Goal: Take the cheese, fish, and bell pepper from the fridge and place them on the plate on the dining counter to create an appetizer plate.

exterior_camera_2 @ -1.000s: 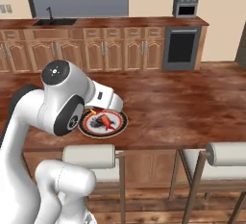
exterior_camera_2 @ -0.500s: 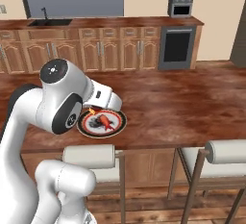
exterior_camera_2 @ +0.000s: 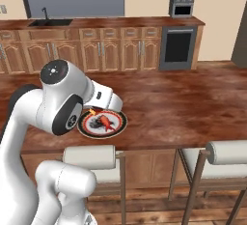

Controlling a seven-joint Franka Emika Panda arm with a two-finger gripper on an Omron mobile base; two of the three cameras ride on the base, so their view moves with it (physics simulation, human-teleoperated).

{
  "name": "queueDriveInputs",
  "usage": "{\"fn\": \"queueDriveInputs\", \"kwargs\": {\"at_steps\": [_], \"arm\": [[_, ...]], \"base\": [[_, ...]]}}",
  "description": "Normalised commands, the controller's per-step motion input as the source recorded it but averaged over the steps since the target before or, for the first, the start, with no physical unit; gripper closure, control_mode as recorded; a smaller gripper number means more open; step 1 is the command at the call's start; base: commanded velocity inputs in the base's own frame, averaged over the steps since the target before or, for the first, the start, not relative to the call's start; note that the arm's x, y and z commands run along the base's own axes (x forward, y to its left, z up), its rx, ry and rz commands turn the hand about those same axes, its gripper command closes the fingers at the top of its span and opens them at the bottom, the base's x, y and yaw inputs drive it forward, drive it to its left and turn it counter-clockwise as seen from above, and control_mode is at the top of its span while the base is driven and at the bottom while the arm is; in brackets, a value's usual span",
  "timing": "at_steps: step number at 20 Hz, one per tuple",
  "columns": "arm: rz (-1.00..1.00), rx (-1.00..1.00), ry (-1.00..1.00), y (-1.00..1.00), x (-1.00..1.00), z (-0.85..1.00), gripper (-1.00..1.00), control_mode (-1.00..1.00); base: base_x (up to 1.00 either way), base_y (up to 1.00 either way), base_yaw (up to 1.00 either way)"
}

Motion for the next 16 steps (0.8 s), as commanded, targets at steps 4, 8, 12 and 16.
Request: {"fn": "queueDriveInputs", "kwargs": {"at_steps": [4, 8, 12, 16], "arm": [[0.00, 0.00, 0.00, 0.00, 0.00, 0.00, 1.00, 1.00], [0.00, 0.00, 0.03, 0.35, 0.30, -0.21, 1.00, -1.00], [0.01, 0.00, 0.07, 0.74, 0.43, -0.35, 1.00, -1.00], [0.02, 0.00, 0.07, 0.77, 0.39, -0.35, 1.00, -1.00]], "base": [[0.23, 0.09, 0.00], [0.10, 0.06, 0.00], [0.00, 0.00, 0.00], [0.00, 0.00, 0.00]]}}
